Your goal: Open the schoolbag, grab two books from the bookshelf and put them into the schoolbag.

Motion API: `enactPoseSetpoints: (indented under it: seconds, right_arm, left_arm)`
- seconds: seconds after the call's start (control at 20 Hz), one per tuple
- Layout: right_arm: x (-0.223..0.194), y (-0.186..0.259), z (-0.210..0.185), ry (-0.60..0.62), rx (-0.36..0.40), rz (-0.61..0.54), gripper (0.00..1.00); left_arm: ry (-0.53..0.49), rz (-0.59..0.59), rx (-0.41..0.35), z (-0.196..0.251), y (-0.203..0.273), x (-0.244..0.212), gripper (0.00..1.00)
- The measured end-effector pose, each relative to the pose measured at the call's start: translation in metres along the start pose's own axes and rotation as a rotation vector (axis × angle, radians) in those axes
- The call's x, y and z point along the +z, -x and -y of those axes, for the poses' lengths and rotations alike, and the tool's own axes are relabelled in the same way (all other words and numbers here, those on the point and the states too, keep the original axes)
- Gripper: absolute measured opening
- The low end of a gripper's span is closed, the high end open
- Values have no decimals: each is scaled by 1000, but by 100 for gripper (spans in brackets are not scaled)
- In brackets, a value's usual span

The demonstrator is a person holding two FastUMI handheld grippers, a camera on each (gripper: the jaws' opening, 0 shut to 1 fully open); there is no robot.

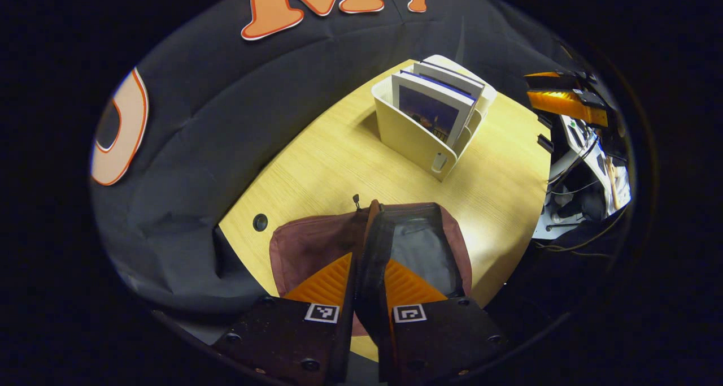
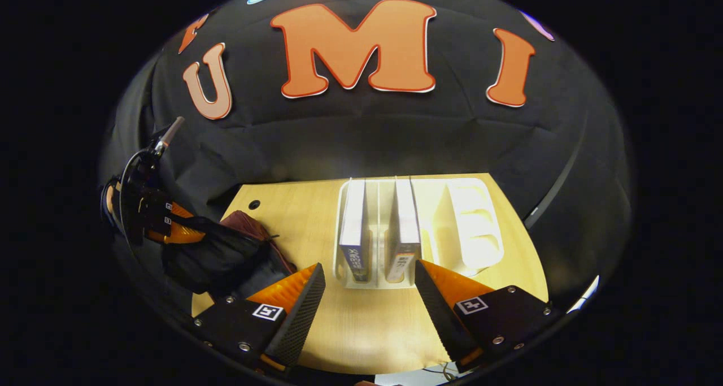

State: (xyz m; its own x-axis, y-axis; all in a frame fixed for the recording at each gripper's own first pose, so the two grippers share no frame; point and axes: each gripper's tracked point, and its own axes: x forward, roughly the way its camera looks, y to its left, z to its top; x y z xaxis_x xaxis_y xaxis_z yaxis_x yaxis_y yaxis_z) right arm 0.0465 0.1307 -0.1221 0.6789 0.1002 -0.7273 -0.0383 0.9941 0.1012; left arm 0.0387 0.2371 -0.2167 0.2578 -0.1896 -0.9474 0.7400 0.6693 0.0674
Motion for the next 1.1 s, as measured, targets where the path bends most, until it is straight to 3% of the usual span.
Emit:
enactPoseSetpoints:
  seconds: [0.1, 0.4, 0.65, 0.8, 1.0, 1.1]
  right_arm:
    - [8, -19, -6, 27, 17, -20, 95]
    - [25, -66, -10, 54, 70, -103, 95]
    - [50, -87, 5, 92, 60, -140, 95]
    - [50, -104, 10, 126, 47, -197, 95]
    - [40, -125, -10, 86, 101, -294, 94]
    - [37, -138, -9, 93, 79, -336, 93]
  left_arm:
    - [33, -22, -13, 3, -8, -6, 21]
    - [196, -102, -117, 17, -44, -28, 10]
    - [204, -132, -120, 18, -46, -27, 10]
    - [196, -142, -112, 18, -45, -26, 7]
    - [193, -153, -100, 19, -45, -24, 7]
    - [194, -158, -94, 19, -46, -24, 7]
